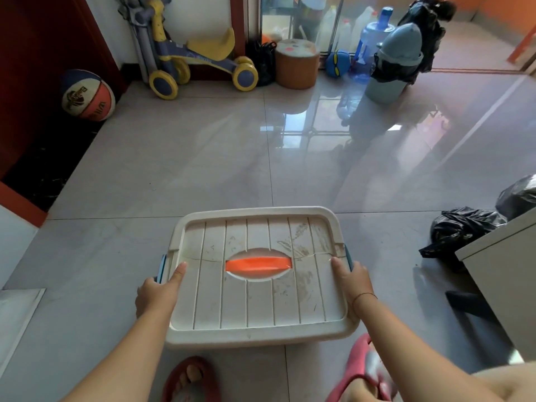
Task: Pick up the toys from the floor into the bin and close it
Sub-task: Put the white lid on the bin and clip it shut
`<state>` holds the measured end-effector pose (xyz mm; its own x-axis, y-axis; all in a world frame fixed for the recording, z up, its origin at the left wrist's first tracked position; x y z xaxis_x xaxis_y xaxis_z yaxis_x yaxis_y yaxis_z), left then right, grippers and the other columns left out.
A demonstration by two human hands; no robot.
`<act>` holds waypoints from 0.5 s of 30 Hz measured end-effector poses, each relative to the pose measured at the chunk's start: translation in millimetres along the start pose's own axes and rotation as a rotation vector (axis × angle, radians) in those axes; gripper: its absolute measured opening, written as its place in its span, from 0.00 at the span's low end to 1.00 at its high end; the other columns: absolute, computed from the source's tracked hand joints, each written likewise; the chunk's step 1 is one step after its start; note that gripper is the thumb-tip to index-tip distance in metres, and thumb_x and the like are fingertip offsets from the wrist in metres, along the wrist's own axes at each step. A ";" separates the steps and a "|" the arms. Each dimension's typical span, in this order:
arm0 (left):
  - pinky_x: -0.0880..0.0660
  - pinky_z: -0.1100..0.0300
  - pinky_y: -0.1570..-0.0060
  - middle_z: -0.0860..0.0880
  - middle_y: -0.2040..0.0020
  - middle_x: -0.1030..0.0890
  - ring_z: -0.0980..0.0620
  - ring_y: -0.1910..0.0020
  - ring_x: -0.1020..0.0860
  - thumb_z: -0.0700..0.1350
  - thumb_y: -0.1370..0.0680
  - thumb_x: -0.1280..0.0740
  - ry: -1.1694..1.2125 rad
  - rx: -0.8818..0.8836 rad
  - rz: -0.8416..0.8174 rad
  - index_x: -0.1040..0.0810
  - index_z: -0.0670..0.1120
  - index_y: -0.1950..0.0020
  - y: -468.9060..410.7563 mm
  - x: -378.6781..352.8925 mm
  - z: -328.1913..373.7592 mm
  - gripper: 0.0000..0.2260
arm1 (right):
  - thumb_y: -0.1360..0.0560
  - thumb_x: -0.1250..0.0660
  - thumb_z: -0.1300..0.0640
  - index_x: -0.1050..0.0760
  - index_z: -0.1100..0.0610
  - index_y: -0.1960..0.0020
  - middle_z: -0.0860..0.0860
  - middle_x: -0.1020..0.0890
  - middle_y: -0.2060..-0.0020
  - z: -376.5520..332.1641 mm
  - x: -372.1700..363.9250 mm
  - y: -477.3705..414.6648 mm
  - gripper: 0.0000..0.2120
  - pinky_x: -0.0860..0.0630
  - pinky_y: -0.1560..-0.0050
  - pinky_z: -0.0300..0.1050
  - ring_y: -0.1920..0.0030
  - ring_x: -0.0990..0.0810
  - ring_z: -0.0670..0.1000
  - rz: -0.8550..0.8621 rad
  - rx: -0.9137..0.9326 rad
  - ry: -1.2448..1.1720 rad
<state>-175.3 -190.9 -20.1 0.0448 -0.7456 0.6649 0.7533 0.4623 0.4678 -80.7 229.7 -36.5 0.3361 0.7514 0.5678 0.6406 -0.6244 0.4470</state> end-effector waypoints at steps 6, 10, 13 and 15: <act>0.28 0.43 0.41 0.39 0.36 0.26 0.37 0.40 0.26 0.65 0.28 0.36 0.038 -0.124 -0.063 0.34 0.40 0.31 16.9 2.3 -6.8 0.36 | 0.23 0.37 0.50 0.30 0.61 0.41 0.58 0.23 0.48 -7.5 4.2 11.0 0.17 0.32 0.52 0.45 0.51 0.26 0.55 -0.065 0.026 -0.058; 0.30 0.42 0.38 0.40 0.33 0.28 0.37 0.36 0.28 0.65 0.27 0.37 0.031 -0.126 -0.069 0.37 0.42 0.28 18.4 3.4 -15.7 0.36 | 0.23 0.36 0.48 0.32 0.62 0.40 0.56 0.25 0.50 -3.8 5.3 14.5 0.19 0.32 0.51 0.45 0.51 0.26 0.55 -0.088 -0.025 -0.050; 0.26 0.42 0.41 0.39 0.38 0.25 0.37 0.42 0.25 0.62 0.29 0.32 0.104 -0.031 -0.168 0.34 0.39 0.33 8.5 1.1 -16.5 0.35 | 0.24 0.35 0.50 0.34 0.62 0.36 0.58 0.24 0.46 -6.7 6.6 5.6 0.23 0.25 0.45 0.52 0.48 0.23 0.58 -0.178 -0.082 -0.090; 0.24 0.43 0.44 0.38 0.44 0.21 0.38 0.48 0.21 0.58 0.30 0.28 0.186 0.047 -0.244 0.30 0.38 0.37 -1.9 1.0 -10.8 0.31 | 0.23 0.35 0.56 0.39 0.56 0.29 0.54 0.26 0.42 -21.5 8.3 -2.7 0.25 0.26 0.45 0.51 0.44 0.24 0.58 -0.289 -0.044 -0.160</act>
<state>-169.6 -197.7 -26.6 -0.0112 -0.9102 0.4139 0.7258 0.2773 0.6295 -94.4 233.1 -18.1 0.2510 0.9206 0.2993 0.6960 -0.3865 0.6051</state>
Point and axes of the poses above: each hand's wrist, its own y-axis away from the middle knuckle, its own x-axis out of the back of the hand, z = x × y, the point moved 5 cm from there along -y, towards the middle knuckle
